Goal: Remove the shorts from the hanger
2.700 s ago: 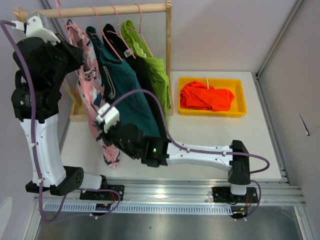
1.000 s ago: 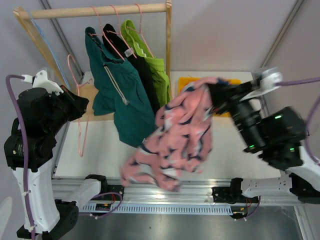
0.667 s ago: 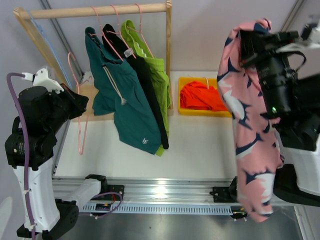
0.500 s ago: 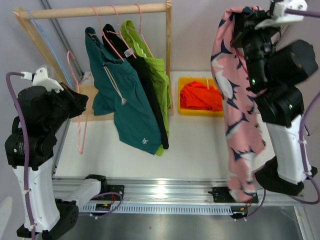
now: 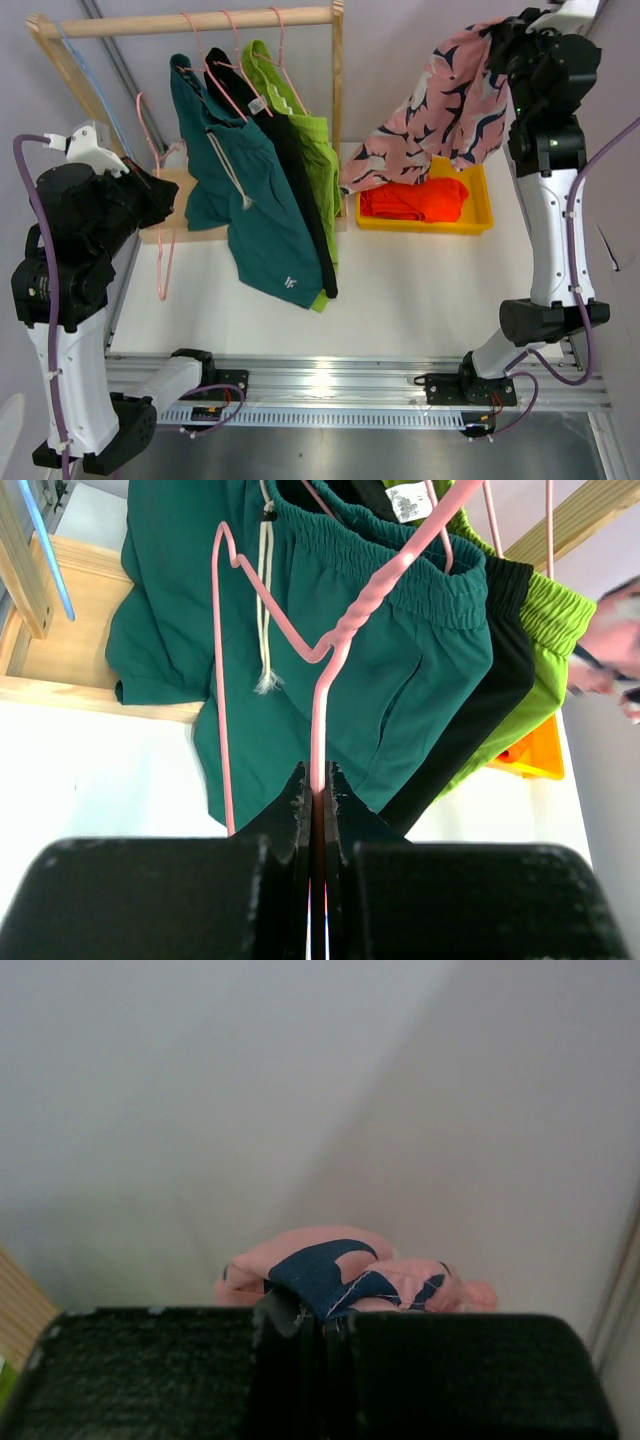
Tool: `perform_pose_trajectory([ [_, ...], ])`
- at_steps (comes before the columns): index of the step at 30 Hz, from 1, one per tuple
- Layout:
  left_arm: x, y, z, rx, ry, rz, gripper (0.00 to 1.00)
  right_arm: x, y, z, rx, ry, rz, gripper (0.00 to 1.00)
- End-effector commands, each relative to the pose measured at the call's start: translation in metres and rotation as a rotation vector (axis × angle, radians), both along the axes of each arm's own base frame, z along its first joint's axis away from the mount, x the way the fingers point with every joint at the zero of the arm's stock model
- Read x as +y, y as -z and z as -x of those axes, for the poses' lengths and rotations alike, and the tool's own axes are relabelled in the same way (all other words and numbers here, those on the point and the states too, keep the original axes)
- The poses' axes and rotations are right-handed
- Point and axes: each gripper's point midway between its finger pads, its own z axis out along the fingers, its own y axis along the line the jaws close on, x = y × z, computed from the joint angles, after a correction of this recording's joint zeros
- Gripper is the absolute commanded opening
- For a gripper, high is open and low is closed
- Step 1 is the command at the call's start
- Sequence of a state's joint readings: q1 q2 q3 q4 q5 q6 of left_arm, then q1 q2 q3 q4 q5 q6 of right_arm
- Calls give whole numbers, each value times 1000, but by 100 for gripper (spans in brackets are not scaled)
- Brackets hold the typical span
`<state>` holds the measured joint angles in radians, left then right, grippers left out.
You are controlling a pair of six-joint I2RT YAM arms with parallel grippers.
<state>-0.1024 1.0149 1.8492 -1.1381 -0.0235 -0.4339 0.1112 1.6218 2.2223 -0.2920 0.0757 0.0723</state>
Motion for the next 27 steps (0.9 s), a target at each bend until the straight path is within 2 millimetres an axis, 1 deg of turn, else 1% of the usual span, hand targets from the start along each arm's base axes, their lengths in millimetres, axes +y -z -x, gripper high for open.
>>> perform_pose_trajectory([
  [1, 1, -25, 0, -91, 2, -19, 0, 33, -16, 5, -97, -179, -55, 0],
  [2, 2, -26, 0, -97, -2, -18, 0, 36, 10, -6, -47, -190, -60, 0],
  [4, 2, -28, -1, -103, -4, -16, 0, 43, 16, -3, -50, -230, -73, 0],
  [6, 3, -29, -2, -106, -8, -15, 0, 47, 39, -9, 1, -248, -82, 0],
  [8, 5, -30, -3, -108, -21, -17, 0, 53, 53, -11, 25, -275, -85, 0],
  [9, 5, -31, -4, -111, -24, -16, 0, 54, 71, -16, 63, -279, -88, 0],
  [10, 5, -31, -5, -113, -26, -14, 0, 54, 73, -13, 61, -283, -93, 0],
  [11, 5, -33, -6, -120, -28, -14, 0, 54, 80, -14, 75, -281, -96, 0],
  [12, 6, -33, -7, -120, -35, -16, 0, 54, 107, -20, 133, -273, -98, 0],
  [13, 7, -33, -9, -117, -38, -17, 0, 52, 106, -18, 103, -267, -104, 0],
  [14, 8, -33, -10, -114, -43, -23, 0, 48, 117, -19, 116, -247, -113, 0],
  [15, 9, -37, -12, -120, -51, -26, 0, 46, 129, -21, 131, -235, -121, 0],
  [16, 11, -38, -13, -119, -55, -37, 0, 43, 161, -25, 185, -216, -153, 0],
  [18, 13, -46, -16, -130, -68, -46, 0, 29, 195, -29, 244, -149, -215, 0],
  [19, 16, -47, -19, -126, -84, -54, 0, 22, 234, -29, 310, -124, -244, 0],
  [20, 18, -51, -19, -131, -88, -65, 0, 21, 245, -25, 329, -131, -293, 0],
  [21, 18, -51, -22, -126, -91, -71, 0, 20, 261, -22, 359, -127, -314, 43],
  [22, 19, -57, -27, -135, -95, -79, 0, 20, 277, -18, 393, -117, -339, 99],
  [23, 19, -57, -31, -131, -97, -80, 0, 22, 302, -10, 450, -122, -365, 99],
  [25, 19, -57, -41, -122, -100, -85, 0, 27, 325, 2, 509, -132, -382, 99],
  [26, 19, -58, -44, -123, -103, -87, 0, 34, 352, 15, 562, -141, -384, 99],
  [27, 20, -59, -48, -125, -107, -90, 0, 39, 345, 28, 539, -160, -388, 99],
])
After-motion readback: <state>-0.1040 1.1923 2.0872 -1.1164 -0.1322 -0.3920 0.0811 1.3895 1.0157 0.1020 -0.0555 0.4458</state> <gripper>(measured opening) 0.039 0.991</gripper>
